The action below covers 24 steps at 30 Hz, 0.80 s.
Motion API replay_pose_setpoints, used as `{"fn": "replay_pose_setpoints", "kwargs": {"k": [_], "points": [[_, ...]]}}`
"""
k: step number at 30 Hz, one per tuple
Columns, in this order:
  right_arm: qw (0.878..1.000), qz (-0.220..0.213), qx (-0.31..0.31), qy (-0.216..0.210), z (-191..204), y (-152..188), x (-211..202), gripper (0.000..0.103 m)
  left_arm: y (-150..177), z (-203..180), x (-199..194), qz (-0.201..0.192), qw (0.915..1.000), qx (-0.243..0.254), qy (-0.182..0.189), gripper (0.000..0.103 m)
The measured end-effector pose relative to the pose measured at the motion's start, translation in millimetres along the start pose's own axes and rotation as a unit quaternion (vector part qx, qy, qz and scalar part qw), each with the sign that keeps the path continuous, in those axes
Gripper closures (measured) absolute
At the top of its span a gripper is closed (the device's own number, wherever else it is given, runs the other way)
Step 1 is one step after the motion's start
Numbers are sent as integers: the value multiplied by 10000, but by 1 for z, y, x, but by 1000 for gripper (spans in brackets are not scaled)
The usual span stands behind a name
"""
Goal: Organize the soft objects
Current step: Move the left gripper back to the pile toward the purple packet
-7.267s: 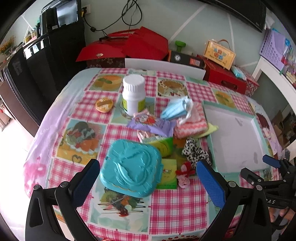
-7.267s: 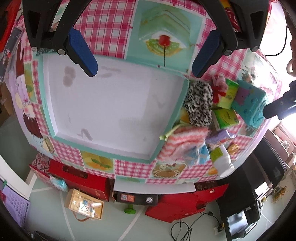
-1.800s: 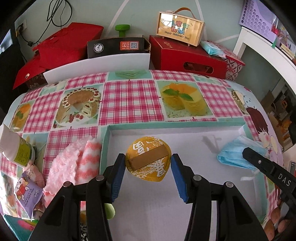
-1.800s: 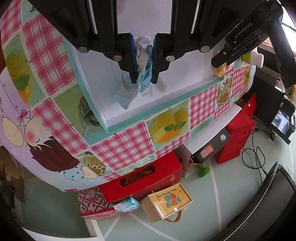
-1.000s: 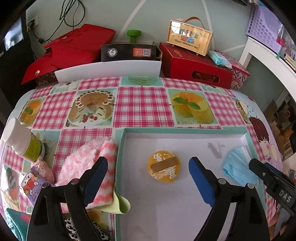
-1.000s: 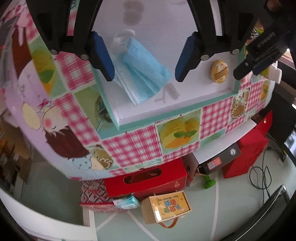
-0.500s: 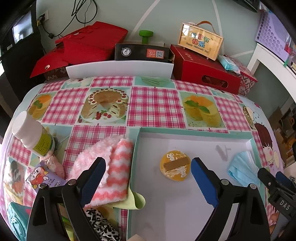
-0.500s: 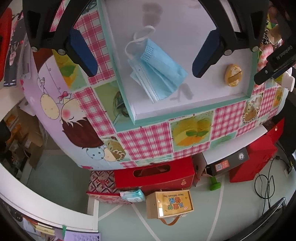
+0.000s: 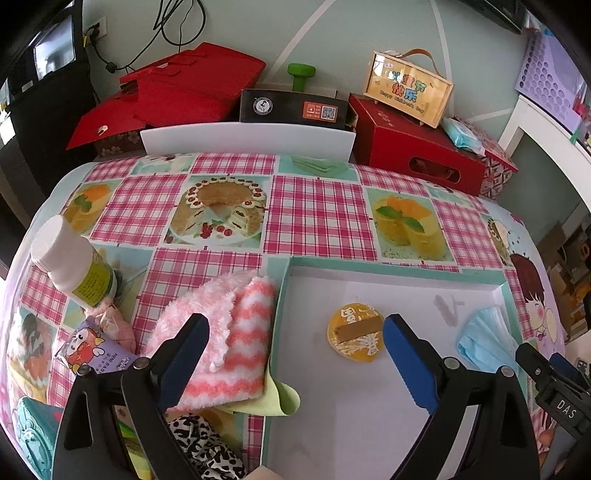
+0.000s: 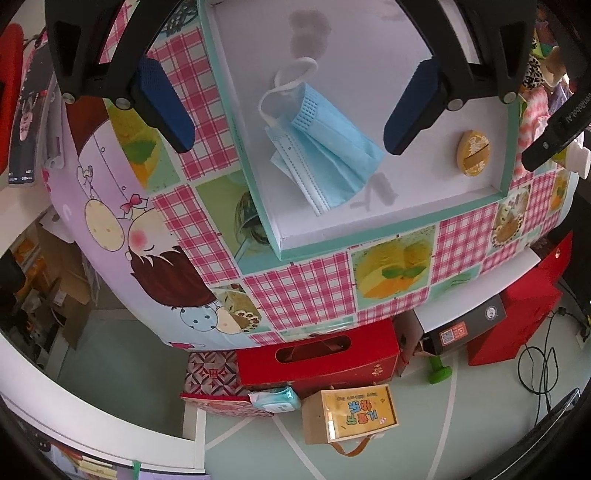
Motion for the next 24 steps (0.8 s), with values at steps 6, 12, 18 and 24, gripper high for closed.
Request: {"fn": "replay_pose_setpoints", "kwargs": {"k": [6, 12, 18, 24], "points": [[9999, -65, -96, 81, 2, -1, -11, 0, -7, 4, -15, -143, 9998, -86, 135, 8], [9995, -113, -302, 50, 19, 0, -19, 0, -13, 14, -33, -132, 9999, 38, 78, 8], [9984, -96, -533, -151, 46, 5, -21, 0, -23, 45, -55, -316, 9992, -224, 26, 8], [9969, -109, -697, -358, 73, 10, -25, 0, -31, 103, -82, -618, 9948, -675, -443, 8]]}}
Point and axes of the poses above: each gripper's, at about its wrist camera, not at the fingertips, and x roughly the way its jaws point, z to its left, y to its underside, the point moved 9 cm from there along x, roughly the way its jaws point, and after that the axes turned 4 degrees about y, right-handed, at the moved point
